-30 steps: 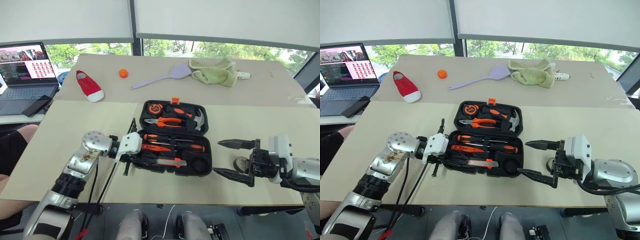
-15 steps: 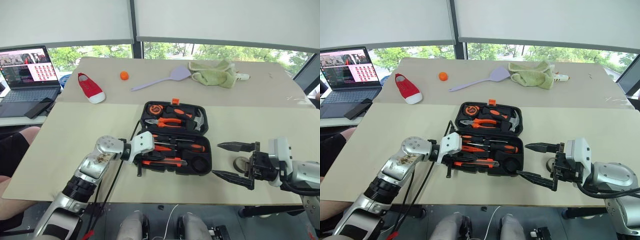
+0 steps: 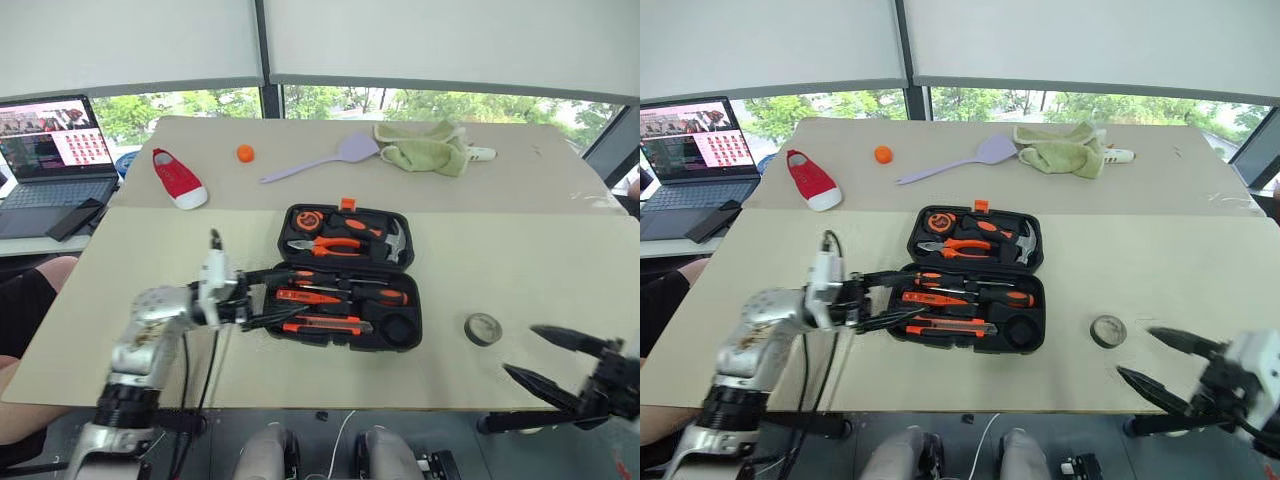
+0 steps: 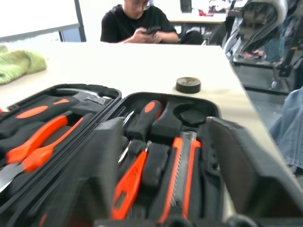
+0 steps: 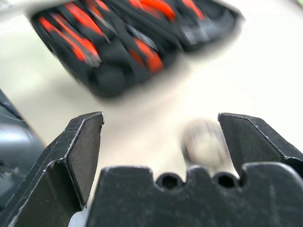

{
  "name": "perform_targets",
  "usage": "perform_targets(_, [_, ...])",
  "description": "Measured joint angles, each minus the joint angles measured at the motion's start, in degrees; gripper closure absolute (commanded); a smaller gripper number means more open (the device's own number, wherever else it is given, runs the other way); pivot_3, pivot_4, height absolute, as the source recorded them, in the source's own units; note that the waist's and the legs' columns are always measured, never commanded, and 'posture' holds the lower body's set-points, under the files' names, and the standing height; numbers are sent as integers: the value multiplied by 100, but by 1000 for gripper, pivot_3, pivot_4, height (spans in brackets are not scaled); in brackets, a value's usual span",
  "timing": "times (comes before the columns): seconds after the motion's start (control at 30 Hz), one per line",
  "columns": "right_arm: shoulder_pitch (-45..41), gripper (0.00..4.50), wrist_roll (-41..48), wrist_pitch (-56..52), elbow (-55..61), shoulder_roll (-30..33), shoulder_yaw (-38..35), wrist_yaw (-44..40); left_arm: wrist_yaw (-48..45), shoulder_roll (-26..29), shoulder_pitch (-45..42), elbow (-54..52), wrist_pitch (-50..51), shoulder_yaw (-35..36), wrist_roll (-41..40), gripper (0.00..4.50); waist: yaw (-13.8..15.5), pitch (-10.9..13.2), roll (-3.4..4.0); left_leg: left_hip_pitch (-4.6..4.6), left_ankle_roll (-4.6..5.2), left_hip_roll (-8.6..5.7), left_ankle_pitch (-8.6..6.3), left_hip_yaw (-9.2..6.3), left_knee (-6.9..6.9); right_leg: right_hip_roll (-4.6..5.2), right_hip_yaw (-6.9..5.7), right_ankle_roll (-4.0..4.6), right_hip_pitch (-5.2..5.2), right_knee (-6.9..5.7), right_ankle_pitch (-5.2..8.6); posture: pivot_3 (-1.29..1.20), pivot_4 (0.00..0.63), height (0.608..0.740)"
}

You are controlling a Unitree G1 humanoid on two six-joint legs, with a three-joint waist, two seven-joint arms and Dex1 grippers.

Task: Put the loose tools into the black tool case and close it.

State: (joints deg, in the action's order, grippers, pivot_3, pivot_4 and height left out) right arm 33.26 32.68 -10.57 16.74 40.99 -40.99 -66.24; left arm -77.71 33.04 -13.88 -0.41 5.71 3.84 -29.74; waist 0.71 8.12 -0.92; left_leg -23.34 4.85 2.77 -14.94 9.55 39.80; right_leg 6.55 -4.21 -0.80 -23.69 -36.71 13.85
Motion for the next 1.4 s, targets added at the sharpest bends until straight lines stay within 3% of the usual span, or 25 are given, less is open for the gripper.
perform_targets(0.23, [651, 0, -343, 413, -556, -221, -270, 8, -1077, 885, 499, 1446, -542, 937, -197, 33, -32, 0, 4, 2, -49, 5, -29, 3, -7, 5, 8, 41, -41, 1, 26, 0, 150, 740])
perform_targets(0.37, [255, 0, -305, -40, -173, 566, -198, 9, -1232, 777, 447, 1392, -658, 960, -252, 33, -25, 2, 8, 3, -50, 0, -33, 8, -3, 40, 14, 36, -40, 2, 18, 0, 150, 740])
perform_targets(0.5, [-466, 0, -310, -713, 325, 1528, 402, 11, -1124, 469, 365, 535, -329, 540, -419, 33, 12, 2, 1, -5, -50, -1, -30, 1, -2, 25, 4, 11, -34, 0, 3, 0, 150, 740])
perform_targets(0.57, [-946, 0, -392, -1205, 348, 2096, 1005, 58, -897, 342, 331, -28, -13, 270, -452, 33, 24, 2, 1, -22, -6, -3, 3, 3, -1, 16, 10, 5, -35, -2, -1, 0, 150, 740])
perform_targets(0.63, [-1456, 0, -487, -1525, 354, 2391, 1460, 153, -666, 258, 270, -471, 267, -32, -450, 33, 9, 2, 1, -33, -30, -3, 19, 3, 1, 8, 12, 4, -37, -1, -1, 0, 150, 740])
perform_targets(0.9, [-3079, 0, -1051, -2202, -162, 2702, 3261, 342, -221, 130, 299, -1140, 706, -528, -412, 33, -8, 4, -2, -41, -28, -2, 18, 5, 1, -4, 10, 4, -45, 0, -1, 0, 150, 740])
perform_targets(1.07, [-3625, 1280, -1570, -2178, -682, 2564, 4077, 355, -191, 136, 303, -1137, 676, -543, -385, 0, 7, 4, -2, -44, -36, -4, 23, 7, 5, -1, 7, 3, -46, 0, -1, 0, 150, 740])
perform_targets(1.1, [-3671, 1720, -1631, -2150, -745, 2543, 4151, 352, -193, 137, 303, -1136, 671, -544, -384, 0, 4, 4, -2, -44, -38, -4, 24, 8, 6, -1, 8, 2, -47, 0, -1, 0, 150, 740])
perform_targets(1.3, [-3746, 3852, -1801, -1987, -821, 2534, 4224, 246, -259, 158, 305, -1134, 453, -490, -384, 0, -4, 4, -1, -44, -46, -3, 28, 8, 5, -2, 7, 2, -46, -1, -1, 0, 150, 740])
perform_targets(1.37, [-3746, 4458, -1817, -1811, -832, 2541, 4224, 128, -275, 158, 318, -1134, 406, -489, -384, 0, -3, 4, -1, -44, -46, -3, 28, 9, 5, -2, 7, 1, -46, -1, -1, 0, 150, 740])
perform_targets(1.4, [-3757, 4487, -1816, -1696, -838, 2551, 4223, 21, -280, 158, 336, -1134, 387, -488, -384, 0, -4, 4, -1, -44, -46, -3, 28, 9, 5, -2, 7, 1, -46, -1, -1, 0, 150, 740])
